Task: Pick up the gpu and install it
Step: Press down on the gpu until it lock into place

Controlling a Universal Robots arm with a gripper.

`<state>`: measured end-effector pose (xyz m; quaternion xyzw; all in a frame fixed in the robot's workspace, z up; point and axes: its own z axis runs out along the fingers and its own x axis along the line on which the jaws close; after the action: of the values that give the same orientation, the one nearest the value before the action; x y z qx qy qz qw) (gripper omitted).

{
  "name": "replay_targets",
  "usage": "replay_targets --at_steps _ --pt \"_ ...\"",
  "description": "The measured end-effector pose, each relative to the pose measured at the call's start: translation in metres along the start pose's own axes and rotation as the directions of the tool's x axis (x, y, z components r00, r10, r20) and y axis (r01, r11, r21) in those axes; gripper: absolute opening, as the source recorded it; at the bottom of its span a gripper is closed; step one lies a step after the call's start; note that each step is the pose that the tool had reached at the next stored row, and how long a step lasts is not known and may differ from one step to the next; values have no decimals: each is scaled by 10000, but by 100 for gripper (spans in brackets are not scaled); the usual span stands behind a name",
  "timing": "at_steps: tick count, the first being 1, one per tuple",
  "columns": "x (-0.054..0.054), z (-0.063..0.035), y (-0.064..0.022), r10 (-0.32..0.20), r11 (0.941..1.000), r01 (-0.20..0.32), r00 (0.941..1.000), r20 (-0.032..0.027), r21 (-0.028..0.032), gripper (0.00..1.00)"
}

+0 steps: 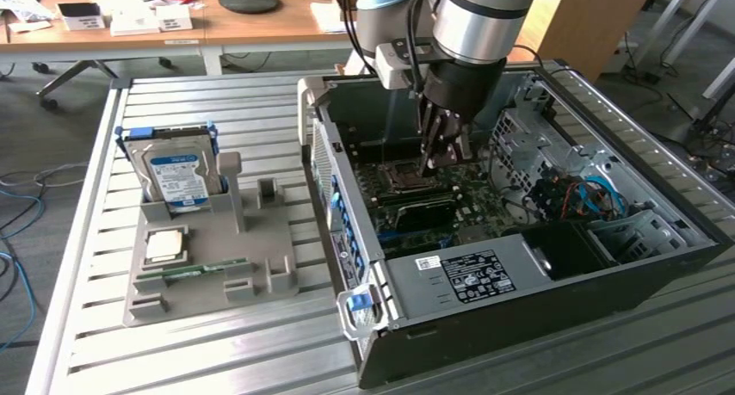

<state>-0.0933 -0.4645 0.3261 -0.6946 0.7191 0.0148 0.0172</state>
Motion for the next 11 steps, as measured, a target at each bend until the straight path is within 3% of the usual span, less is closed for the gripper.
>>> replay_targets --at_steps 11 --pt "1 20 0 0 10000 0 10000 0 0 11"
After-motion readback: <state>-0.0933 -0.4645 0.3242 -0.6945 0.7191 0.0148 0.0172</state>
